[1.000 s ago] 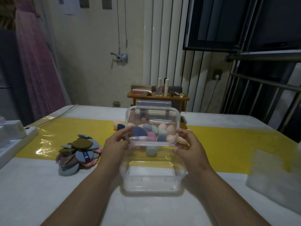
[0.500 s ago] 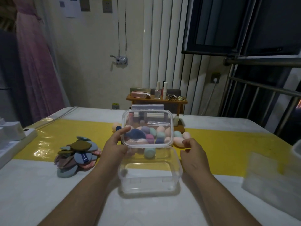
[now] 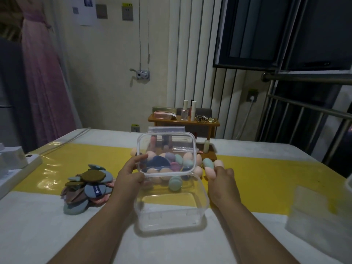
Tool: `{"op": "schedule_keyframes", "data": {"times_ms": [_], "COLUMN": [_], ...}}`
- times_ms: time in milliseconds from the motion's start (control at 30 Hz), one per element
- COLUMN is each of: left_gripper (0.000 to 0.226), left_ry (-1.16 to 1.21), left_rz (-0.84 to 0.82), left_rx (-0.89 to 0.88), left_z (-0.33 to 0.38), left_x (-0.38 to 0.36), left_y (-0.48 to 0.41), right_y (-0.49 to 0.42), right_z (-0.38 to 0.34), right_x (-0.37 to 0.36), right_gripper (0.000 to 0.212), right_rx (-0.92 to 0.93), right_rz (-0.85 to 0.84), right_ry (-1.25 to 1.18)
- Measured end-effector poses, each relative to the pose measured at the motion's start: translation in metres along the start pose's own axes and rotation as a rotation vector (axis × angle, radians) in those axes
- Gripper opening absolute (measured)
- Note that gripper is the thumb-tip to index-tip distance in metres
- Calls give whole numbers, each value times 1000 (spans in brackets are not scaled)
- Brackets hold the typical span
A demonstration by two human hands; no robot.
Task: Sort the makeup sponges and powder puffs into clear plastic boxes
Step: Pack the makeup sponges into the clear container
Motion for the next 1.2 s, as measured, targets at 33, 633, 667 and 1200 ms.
{"op": "schedule_keyframes", "data": {"times_ms": [33,633,667,1200], "left_gripper": [70,37,40,43], "left_ry": [12,270,282,283], "left_rz": [0,8,13,-25], "left_rx": [15,50,58,66], "left_z": [0,-6,-8,-11], "left_x": [0,-7,-7,-8], "left_y": [1,-1,-1,2], "right_y": [0,27,29,61], "right_z": [0,-39,-44,-107], "right_x": [0,50,49,10], "right_gripper": [32,33,32,11], "right_rx": [-3,297,313,613], "right_rz": [20,125,80,-357], "right_ry": [-4,-514,-539,-109]}}
Point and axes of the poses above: each hand's wrist, its own y-axis away from the middle knuckle, its own x-axis out of the back of the hand, z = x × y, the point moved 4 cm from there along -y, towards the middle knuckle, and after that the axes turned 2 degrees about y, right-handed, at the moved point
